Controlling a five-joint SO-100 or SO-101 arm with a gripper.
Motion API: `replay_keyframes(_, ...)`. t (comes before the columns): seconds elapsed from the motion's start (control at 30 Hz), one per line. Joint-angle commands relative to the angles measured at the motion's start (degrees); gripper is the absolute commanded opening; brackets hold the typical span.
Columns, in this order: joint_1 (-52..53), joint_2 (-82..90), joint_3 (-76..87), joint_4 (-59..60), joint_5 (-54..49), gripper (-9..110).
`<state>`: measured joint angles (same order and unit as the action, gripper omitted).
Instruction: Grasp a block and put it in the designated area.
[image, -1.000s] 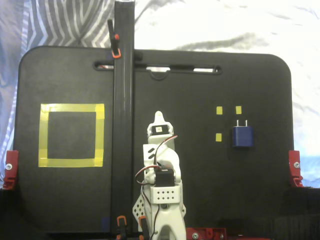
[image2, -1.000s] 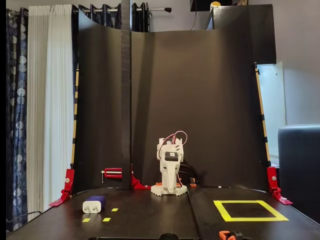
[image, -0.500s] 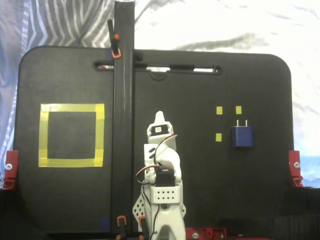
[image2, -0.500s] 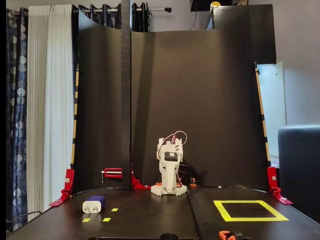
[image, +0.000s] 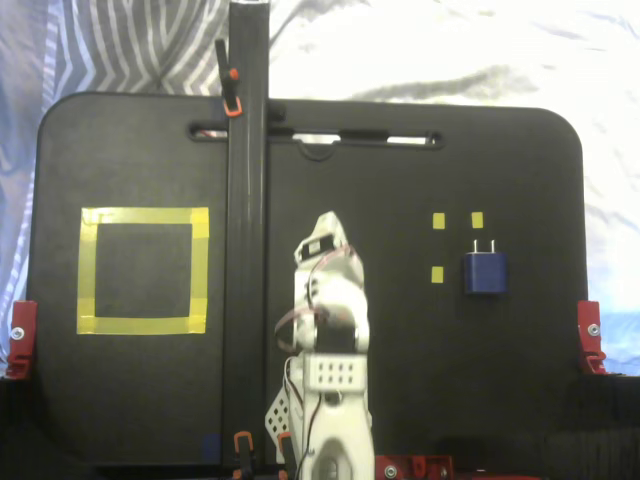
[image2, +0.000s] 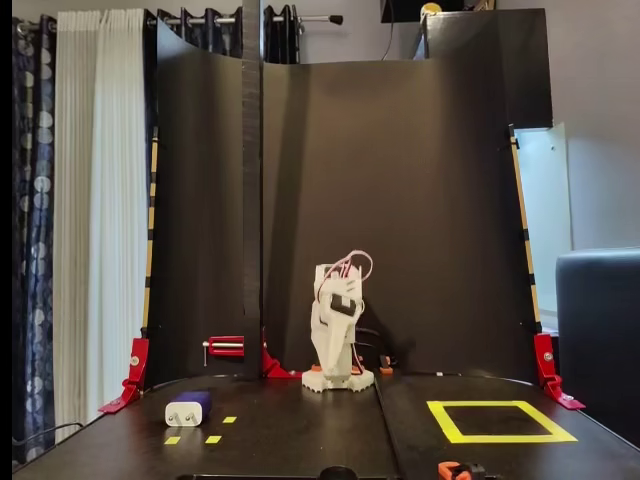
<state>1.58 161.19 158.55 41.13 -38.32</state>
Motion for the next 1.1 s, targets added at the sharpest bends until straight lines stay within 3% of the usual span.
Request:
replay_keyframes(0.0,0.4,-5.9,-6.9,-0.2,-5.4,0)
replay_keyframes(0.27,3.4,-18.5,-17.1,3.2,-24.1,0)
replay_keyframes(0.77,18.1,-39.3,-48.8,41.3,-65.3,0)
replay_keyframes(1.07,32.2,-52.3,-62.2,49.0,-87.1,0)
